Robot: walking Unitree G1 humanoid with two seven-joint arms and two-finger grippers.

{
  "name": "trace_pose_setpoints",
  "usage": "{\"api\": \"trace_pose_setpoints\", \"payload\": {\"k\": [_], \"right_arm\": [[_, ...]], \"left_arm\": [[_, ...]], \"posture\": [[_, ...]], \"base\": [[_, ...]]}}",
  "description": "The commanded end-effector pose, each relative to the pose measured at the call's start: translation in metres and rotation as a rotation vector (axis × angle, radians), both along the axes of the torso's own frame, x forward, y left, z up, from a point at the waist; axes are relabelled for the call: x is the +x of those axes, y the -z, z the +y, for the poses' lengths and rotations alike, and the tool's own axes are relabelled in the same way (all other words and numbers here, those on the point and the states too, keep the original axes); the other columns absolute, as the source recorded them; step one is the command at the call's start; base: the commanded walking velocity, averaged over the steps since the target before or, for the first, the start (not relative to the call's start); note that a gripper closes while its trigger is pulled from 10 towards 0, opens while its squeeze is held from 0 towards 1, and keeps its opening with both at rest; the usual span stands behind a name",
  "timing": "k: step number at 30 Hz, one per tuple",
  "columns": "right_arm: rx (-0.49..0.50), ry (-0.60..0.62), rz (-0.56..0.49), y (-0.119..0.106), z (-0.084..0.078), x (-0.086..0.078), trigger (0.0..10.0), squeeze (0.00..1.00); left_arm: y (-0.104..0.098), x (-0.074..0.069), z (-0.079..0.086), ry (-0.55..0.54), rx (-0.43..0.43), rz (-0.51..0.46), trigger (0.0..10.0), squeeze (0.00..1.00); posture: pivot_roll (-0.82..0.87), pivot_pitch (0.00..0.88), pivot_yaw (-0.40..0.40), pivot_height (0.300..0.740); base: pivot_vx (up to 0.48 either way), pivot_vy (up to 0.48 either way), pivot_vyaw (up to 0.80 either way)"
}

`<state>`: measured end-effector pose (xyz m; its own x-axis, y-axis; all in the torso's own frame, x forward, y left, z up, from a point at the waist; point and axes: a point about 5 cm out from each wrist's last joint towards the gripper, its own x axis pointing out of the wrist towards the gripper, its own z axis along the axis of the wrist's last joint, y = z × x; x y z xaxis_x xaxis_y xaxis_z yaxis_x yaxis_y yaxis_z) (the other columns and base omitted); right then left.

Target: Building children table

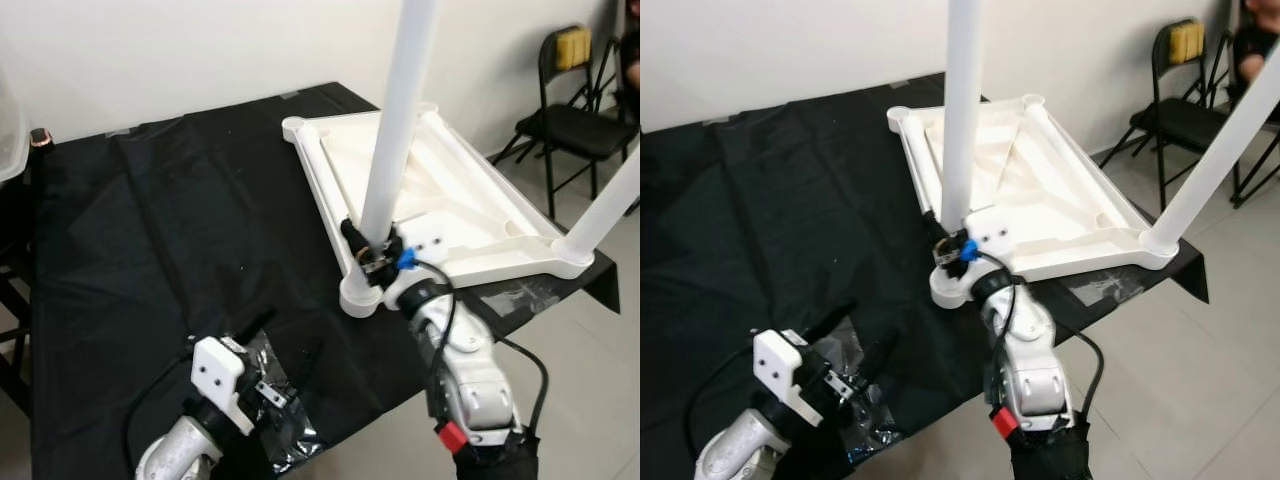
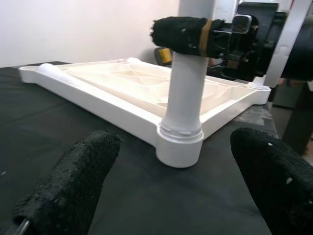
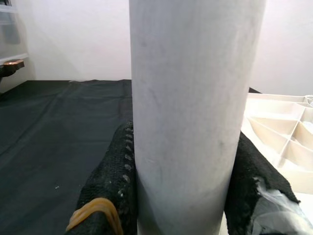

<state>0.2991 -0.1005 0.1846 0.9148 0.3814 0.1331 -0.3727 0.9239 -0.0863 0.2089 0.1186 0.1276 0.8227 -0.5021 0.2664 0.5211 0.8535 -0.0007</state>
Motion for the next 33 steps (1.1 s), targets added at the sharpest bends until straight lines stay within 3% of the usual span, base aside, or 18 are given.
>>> {"api": "trace_pose_setpoints", "payload": {"k": [1, 4, 5, 9, 10, 16, 17, 18, 20, 21, 22, 23, 24, 25, 26, 27, 29, 33], "right_arm": [[-0.056, 0.026, 0.169, 0.037, -0.003, 0.003, 0.0, 0.0], [-0.06, 0.034, 0.161, 0.036, -0.005, 0.006, 0.0, 0.0], [-0.072, 0.048, 0.15, 0.033, -0.007, 0.01, 10.0, 0.0], [-0.078, 0.032, 0.123, 0.028, -0.008, 0.012, 10.0, 0.0], [-0.057, 0.029, 0.101, 0.022, -0.008, 0.015, 10.0, 1.0], [-0.044, -0.029, 0.026, 0.002, -0.008, 0.023, 10.0, 1.0], [-0.106, -0.095, 0.018, 0.001, -0.006, 0.027, 10.0, 1.0], [-0.106, -0.095, 0.018, 0.001, -0.006, 0.027, 10.0, 1.0], [-0.2, -0.249, 0.009, -0.003, 0.0, 0.033, 10.0, 1.0], [-0.2, -0.249, 0.009, -0.003, 0.0, 0.033, 10.0, 1.0], [-0.217, -0.298, 0.01, -0.005, 0.003, 0.036, 10.0, 0.73], [-0.22, -0.377, -0.003, -0.01, 0.007, 0.036, 10.0, 0.73], [-0.22, -0.377, -0.003, -0.01, 0.007, 0.036, 10.0, 0.73], [-0.253, -0.475, -0.014, -0.015, 0.01, 0.033, 10.0, 0.0], [-0.288, -0.567, 0.0, -0.015, 0.009, 0.029, 10.0, 0.0], [-0.288, -0.567, 0.0, -0.015, 0.009, 0.029, 10.0, 0.0], [-0.371, -0.68, 0.009, -0.011, 0.001, 0.023, 10.0, 0.0], [-0.333, -0.706, 0.001, -0.027, -0.016, 0.032, 10.0, 0.0]], "left_arm": [[0.007, 0.005, -0.001, -0.006, 0.022, 0.024, 10.0, 0.0], [0.007, 0.006, -0.001, -0.006, 0.025, 0.024, 10.0, 0.0], [0.007, 0.009, -0.001, -0.008, 0.031, 0.024, 10.0, 0.0], [0.006, 0.011, 0.0, -0.012, 0.036, 0.022, 10.0, 0.0], [0.005, 0.013, 0.002, -0.016, 0.041, 0.02, 10.0, 0.0], [0.001, 0.02, 0.006, -0.015, 0.048, 0.015, 10.0, 0.0], [-0.002, 0.024, 0.006, -0.011, 0.042, 0.005, 10.0, 0.0], [-0.002, 0.024, 0.006, -0.011, 0.042, 0.005, 10.0, 0.0], [-0.012, 0.036, 0.006, -0.012, 0.034, -0.031, 10.0, 0.0], [-0.012, 0.036, 0.006, -0.012, 0.034, -0.031, 10.0, 0.0], [-0.016, 0.041, 0.008, -0.017, 0.027, -0.042, 10.0, 0.0], [-0.018, 0.044, 0.009, -0.02, 0.045, -0.061, 10.0, 0.0], [-0.018, 0.044, 0.009, -0.02, 0.045, -0.061, 10.0, 0.0], [-0.014, 0.046, 0.009, -0.016, 0.047, -0.052, 10.0, 0.0], [-0.01, 0.045, 0.007, -0.014, 0.041, -0.043, 10.0, 0.0], [-0.01, 0.045, 0.007, -0.014, 0.041, -0.043, 10.0, 0.0], [-0.007, 0.041, 0.008, -0.045, 0.035, -0.035, 10.0, 0.0], [-0.006, 0.033, 0.013, -0.039, 0.032, -0.029, 10.0, 0.0]], "posture": [[0.0, 0.113, -0.02, 0.74], [0.0, 0.115, -0.017, 0.74], [0.0, 0.11, -0.004, 0.74], [0.0, 0.112, 0.002, 0.74], [0.01, 0.114, 0.013, 0.74], [0.01, 0.129, 0.036, 0.74], [-0.01, 0.121, 0.041, 0.74], [-0.01, 0.121, 0.041, 0.74], [-0.01, 0.126, 0.034, 0.74], [-0.01, 0.126, 0.034, 0.74], [-0.01, 0.115, 0.029, 0.74], [-0.02, 0.085, 0.034, 0.74], [-0.02, 0.085, 0.034, 0.74], [-0.02, 0.073, 0.041, 0.74], [-0.02, 0.084, 0.049, 0.74], [-0.02, 0.084, 0.049, 0.74], [-0.01, 0.066, 0.041, 0.74], [0.01, 0.095, 0.042, 0.74]], "base": [[0.0, 0.0, 0.0], [0.0, 0.0, 0.0], [0.0, 0.0, 0.0], [0.0, 0.0, 0.0], [0.0, 0.0, 0.0], [0.0, 0.0, 0.0], [0.0, 0.0, 0.0], [0.0, 0.0, 0.0], [0.0, 0.0, 0.0], [0.0, 0.0, 0.0], [0.0, 0.0, 0.0], [0.0, 0.0, 0.0], [0.0, 0.0, 0.0], [0.0, 0.0, 0.0], [0.0, 0.0, 0.0], [0.0, 0.0, 0.0], [0.0, 0.0, 0.0], [0.0, 0.0, 0.0]]}}
